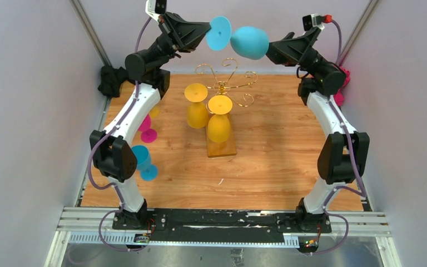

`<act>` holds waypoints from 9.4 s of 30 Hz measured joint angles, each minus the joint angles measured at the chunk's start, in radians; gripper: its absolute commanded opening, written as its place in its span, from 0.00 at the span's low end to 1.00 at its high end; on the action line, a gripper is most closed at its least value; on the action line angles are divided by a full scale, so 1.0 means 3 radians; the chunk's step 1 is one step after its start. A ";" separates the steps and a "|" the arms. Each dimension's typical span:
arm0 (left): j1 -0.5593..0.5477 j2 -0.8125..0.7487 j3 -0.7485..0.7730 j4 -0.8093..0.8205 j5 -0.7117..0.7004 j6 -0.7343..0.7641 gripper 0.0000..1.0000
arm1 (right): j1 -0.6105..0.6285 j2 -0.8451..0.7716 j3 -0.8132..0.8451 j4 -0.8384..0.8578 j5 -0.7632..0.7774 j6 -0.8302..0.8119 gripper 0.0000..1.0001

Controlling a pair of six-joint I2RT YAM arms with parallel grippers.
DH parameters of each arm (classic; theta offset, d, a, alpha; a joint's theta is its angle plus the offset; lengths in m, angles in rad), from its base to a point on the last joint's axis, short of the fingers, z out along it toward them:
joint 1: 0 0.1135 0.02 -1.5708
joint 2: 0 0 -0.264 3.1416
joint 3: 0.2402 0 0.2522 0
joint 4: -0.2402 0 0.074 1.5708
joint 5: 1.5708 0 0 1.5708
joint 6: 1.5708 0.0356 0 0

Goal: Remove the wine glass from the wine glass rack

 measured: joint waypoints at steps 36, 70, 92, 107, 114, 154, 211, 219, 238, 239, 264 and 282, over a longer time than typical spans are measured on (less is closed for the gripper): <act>0.0383 -0.0139 -0.0381 -0.0195 0.0064 0.0158 0.19 | 0.0005 -0.0563 -0.0027 0.0025 0.0239 0.0193 0.00; -0.0413 -0.1277 -0.0135 -0.6475 -0.3229 0.5030 0.00 | -0.0553 0.1671 0.2890 -0.8998 0.3100 -0.6278 0.00; -0.0415 -0.1376 -0.0312 -0.6453 -0.3407 0.5116 0.00 | -0.0553 0.1542 0.2038 -0.8483 0.3253 -0.6411 0.00; -0.0415 -0.1392 -0.0378 -0.6371 -0.3379 0.5102 0.00 | -0.0553 0.1204 0.1513 -0.8283 0.3129 -0.6357 0.38; -0.0415 -0.1460 -0.0392 -0.6369 -0.3371 0.5089 0.00 | -0.0553 0.0933 0.1431 -0.8281 0.3132 -0.6327 0.45; -0.0429 -0.2083 -0.1413 -0.5407 -0.2233 0.3901 0.41 | -0.0524 -0.1110 0.1012 -0.8055 0.3109 -0.6146 0.52; -0.0431 -0.2436 -0.2388 -0.4196 -0.2294 0.1930 0.00 | -0.0524 -0.1342 0.0529 -0.7544 0.2449 -0.6007 0.44; -0.0431 -0.2627 -0.2515 -0.4204 -0.2464 0.1703 0.00 | -0.0524 -0.1342 0.0506 -0.7510 0.2377 -0.5993 0.43; -0.0401 -0.2529 -0.2322 -0.4246 -0.2719 0.1799 0.00 | -0.0524 -0.1342 0.0488 -0.7468 0.2341 -0.5988 0.43; -0.0401 -0.2476 -0.2296 -0.4220 -0.2706 0.1804 0.00 | -0.0524 -0.1342 0.0488 -0.7468 0.2341 -0.5988 0.43; -0.0524 -0.2398 -0.2307 -0.4055 -0.2342 0.1807 0.00 | -0.0524 -0.1359 0.0469 -0.7441 0.2290 -0.5985 0.43; -0.0566 -0.3109 -0.2440 -0.4637 -0.2494 0.1912 0.00 | -0.0524 -0.1394 0.0469 -0.7403 0.2235 -0.5971 0.43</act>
